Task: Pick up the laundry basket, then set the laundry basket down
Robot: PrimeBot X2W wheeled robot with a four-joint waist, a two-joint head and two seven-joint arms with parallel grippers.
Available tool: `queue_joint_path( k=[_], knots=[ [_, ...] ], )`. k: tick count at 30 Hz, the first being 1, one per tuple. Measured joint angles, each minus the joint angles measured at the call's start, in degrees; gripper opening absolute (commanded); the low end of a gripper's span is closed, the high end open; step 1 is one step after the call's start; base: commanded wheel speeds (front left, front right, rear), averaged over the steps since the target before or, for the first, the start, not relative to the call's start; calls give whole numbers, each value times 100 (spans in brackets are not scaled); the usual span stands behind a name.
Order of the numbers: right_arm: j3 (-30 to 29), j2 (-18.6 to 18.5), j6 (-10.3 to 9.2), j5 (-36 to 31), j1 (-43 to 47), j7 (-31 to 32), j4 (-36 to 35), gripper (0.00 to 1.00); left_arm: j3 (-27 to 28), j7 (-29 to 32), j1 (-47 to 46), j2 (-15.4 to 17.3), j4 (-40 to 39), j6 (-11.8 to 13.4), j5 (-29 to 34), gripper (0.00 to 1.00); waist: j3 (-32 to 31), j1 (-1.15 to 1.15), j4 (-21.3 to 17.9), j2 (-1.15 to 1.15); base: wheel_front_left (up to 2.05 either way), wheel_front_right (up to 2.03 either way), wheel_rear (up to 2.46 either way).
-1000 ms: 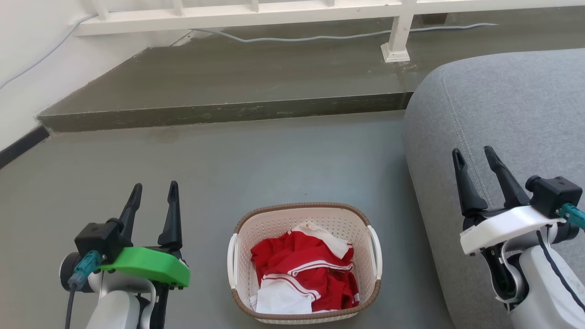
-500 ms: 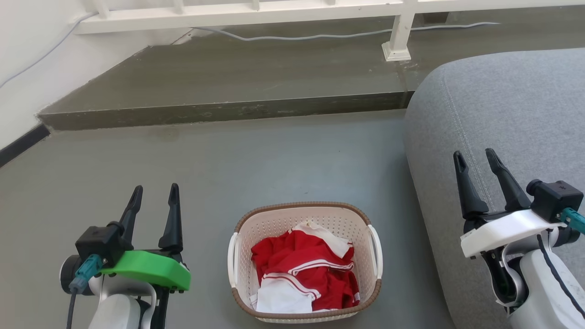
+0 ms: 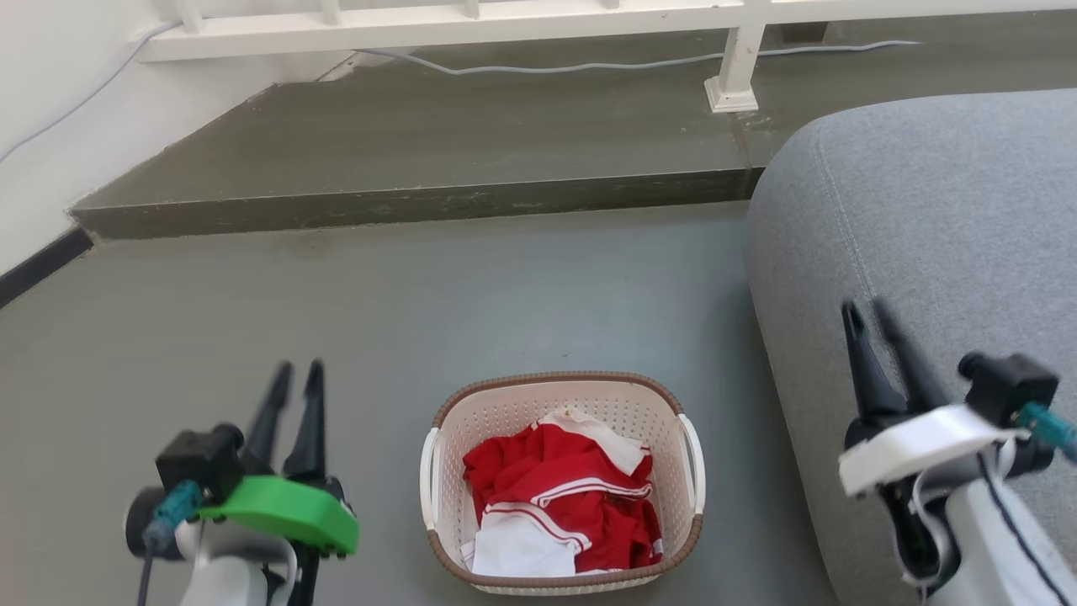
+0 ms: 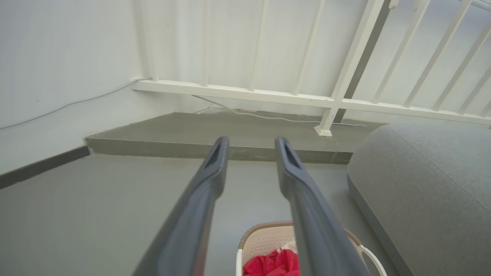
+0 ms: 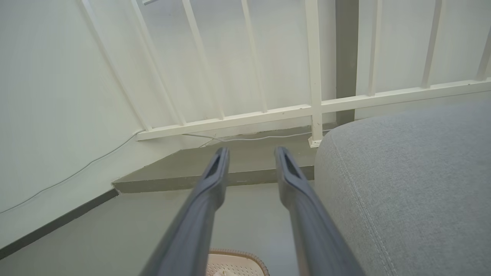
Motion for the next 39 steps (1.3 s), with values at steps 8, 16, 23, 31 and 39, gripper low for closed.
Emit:
queue_joint_path(
  k=[8,16,23,31,39],
  knots=[
    [-26,135,0,183,222,49,187,0,23,81,167,-35,183,0,-175,0,-12,0,11,0,0,0,0],
    [-168,172,5,856,218,249,199,0,176,290,166,-37,231,-3,-837,0,-46,0,42,0,0,0,0],
    [-266,203,7,1384,218,394,199,0,247,424,166,-40,233,-12,-1397,0,-70,0,66,0,0,0,0],
    [-412,257,13,1916,216,571,200,0,383,615,166,-43,233,-55,-1901,0,-98,1,92,0,0,0,0],
    [-531,293,14,2399,215,723,200,0,482,767,166,-46,232,-57,-2398,0,-121,0,114,0,0,0,0]
  ],
)
